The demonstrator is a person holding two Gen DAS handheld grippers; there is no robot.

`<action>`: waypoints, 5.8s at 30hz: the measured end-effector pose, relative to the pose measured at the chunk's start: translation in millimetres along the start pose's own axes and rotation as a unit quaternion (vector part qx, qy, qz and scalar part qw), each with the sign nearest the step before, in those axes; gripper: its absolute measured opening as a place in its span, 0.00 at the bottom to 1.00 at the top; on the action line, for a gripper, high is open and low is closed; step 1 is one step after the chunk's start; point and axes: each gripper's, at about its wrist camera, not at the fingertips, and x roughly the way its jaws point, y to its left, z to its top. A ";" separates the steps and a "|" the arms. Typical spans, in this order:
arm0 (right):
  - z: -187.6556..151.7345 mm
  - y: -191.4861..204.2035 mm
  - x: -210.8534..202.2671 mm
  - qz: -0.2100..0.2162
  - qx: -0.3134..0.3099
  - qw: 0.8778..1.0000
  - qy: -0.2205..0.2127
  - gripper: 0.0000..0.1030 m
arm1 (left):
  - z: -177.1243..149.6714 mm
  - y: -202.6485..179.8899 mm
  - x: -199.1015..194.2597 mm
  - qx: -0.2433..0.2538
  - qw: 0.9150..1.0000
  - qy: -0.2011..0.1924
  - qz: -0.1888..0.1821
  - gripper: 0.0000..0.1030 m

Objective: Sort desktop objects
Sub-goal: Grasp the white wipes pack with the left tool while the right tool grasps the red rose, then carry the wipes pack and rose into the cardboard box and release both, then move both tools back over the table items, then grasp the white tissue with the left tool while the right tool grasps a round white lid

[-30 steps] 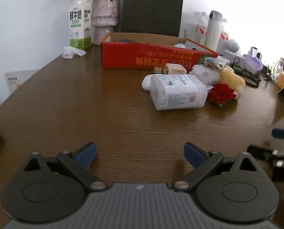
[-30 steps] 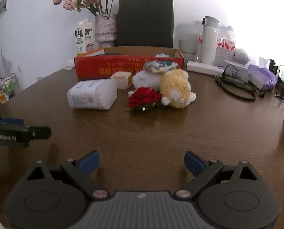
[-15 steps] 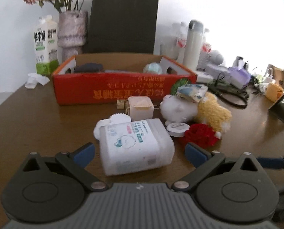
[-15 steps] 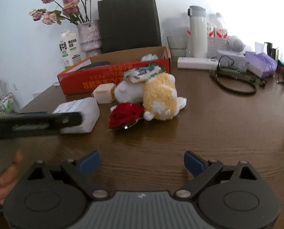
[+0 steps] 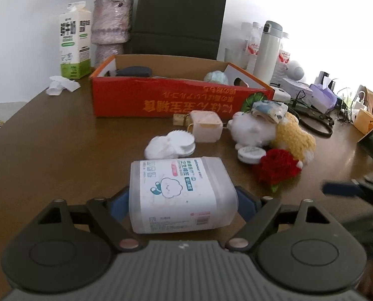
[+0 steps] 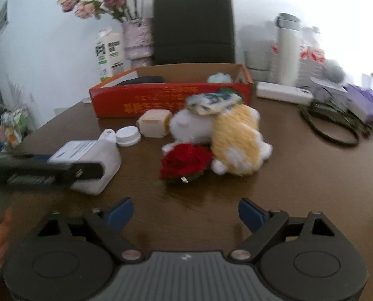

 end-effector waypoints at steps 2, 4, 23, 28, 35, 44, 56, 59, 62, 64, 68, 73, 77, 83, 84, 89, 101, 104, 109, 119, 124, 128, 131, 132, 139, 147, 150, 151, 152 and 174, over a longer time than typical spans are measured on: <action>9.9 5.4 13.3 0.003 -0.003 1.000 0.010 0.77 | -5.7 4.4 -10.0 0.004 1.000 -0.001 -0.001 0.83; 20.7 9.0 28.4 0.009 0.000 1.000 0.017 0.69 | -10.8 9.3 -17.9 0.005 1.000 0.001 0.001 0.83; -19.1 18.1 -21.9 -0.001 0.037 0.999 0.015 0.38 | -42.2 -8.9 -45.7 0.069 0.997 0.007 -0.016 0.83; -31.4 17.4 -48.6 0.003 0.041 0.999 -0.002 0.38 | -43.1 -8.5 -29.7 0.056 0.998 0.022 -0.011 0.85; -35.2 14.7 -65.4 -0.001 0.045 0.999 -0.014 0.38 | -39.9 -8.9 -26.1 0.047 0.999 0.012 -0.016 0.81; -33.8 24.3 -79.6 0.009 0.036 0.999 -0.034 0.38 | -35.0 -8.7 -74.4 0.048 0.998 -0.046 -0.013 0.81; 95.5 -1.6 -38.8 0.070 0.012 0.994 -0.082 0.38 | 128.1 34.3 -18.1 0.011 0.998 -0.058 -0.038 0.81; 155.1 -23.8 -0.4 0.087 0.023 0.994 -0.066 0.38 | 179.8 42.5 19.7 -0.009 0.998 -0.051 -0.046 0.81; 209.2 -48.6 44.2 0.089 0.048 0.994 -0.047 0.38 | 222.9 41.9 65.2 -0.021 0.998 -0.032 -0.047 0.81; 243.0 -66.9 81.8 0.092 0.077 0.992 -0.030 0.39 | 246.8 38.6 103.2 -0.028 0.999 -0.011 -0.045 0.81; 286.4 -91.3 164.4 0.092 0.141 0.986 0.010 0.39 | 264.8 27.0 179.8 -0.027 0.999 0.039 -0.018 0.81; 310.5 -96.8 245.6 0.042 0.145 0.987 0.056 0.39 | 260.3 12.2 240.8 0.000 0.997 0.072 0.022 0.82; 308.5 -95.7 292.0 0.015 0.136 0.986 0.100 0.39 | 254.0 6.5 269.6 0.019 0.994 0.101 0.036 0.82; 293.1 -100.0 324.1 0.012 0.159 0.978 0.137 0.49 | 253.3 9.1 255.8 0.030 0.996 0.083 0.024 0.90; 291.1 -100.1 322.6 0.015 0.163 0.977 0.137 0.53 | 254.9 11.6 250.0 0.030 0.996 0.080 0.023 0.91; 295.1 -100.4 278.7 0.020 0.156 0.982 0.102 0.66 | 257.4 28.6 214.4 0.022 0.997 0.071 0.018 0.92; 217.0 -60.2 79.8 -0.012 0.071 0.997 0.007 0.82 | 191.1 56.6 78.8 -0.023 0.998 0.029 0.041 0.98; 172.2 -43.1 31.0 -0.006 0.065 0.998 -0.026 0.86 | 147.8 49.2 38.9 -0.023 0.999 0.016 0.032 0.99; 84.9 -11.7 -15.1 -0.009 0.055 0.997 -0.054 0.88 | 65.2 28.2 -12.9 -0.004 0.999 -0.009 0.034 1.00; -35.0 12.0 -52.0 0.001 0.036 0.999 -0.025 0.88 | -26.2 18.2 -38.3 0.011 0.999 0.003 0.040 1.00; -42.2 9.8 -53.2 0.004 0.046 0.998 -0.032 0.88 | -32.4 18.0 -33.5 0.011 0.999 0.002 0.044 1.00; -42.1 10.0 -51.3 -0.001 0.045 0.999 -0.030 0.88 | -32.5 18.4 -30.9 0.007 0.999 0.005 0.042 1.00; -41.3 9.9 -49.7 -0.001 0.044 0.999 -0.028 0.88 | -34.0 21.2 -30.1 -0.006 0.999 0.009 0.040 1.00; -41.5 9.5 -50.2 0.000 0.045 0.999 -0.030 0.88 | -34.1 22.2 -30.2 -0.009 0.999 0.008 0.040 1.00; -40.7 3.8 -47.3 -0.001 0.066 0.997 -0.028 0.88 | -32.3 23.7 -27.0 -0.014 0.999 0.008 0.036 1.00; -39.1 7.4 -42.0 -0.021 0.060 0.998 -0.014 0.88 | -32.8 19.6 -27.3 -0.005 0.999 0.009 0.035 1.00; -40.4 7.8 -44.8 -0.026 0.059 0.998 -0.019 0.88 | -33.6 21.9 -29.1 -0.013 0.999 0.003 0.033 1.00; -40.4 7.7 -45.2 -0.027 0.059 0.998 -0.019 0.88 | -33.8 22.6 -29.8 -0.016 0.999 0.001 0.035 1.00; -40.3 8.0 -45.5 -0.029 0.058 0.998 -0.020 0.88 | -33.7 22.7 -30.5 -0.018 0.999 -0.003 0.040 1.00; 43.6 26.8 66.8 -0.023 -0.001 1.000 0.011 0.57 | 47.8 35.8 72.1 0.001 0.999 0.001 -0.042 0.60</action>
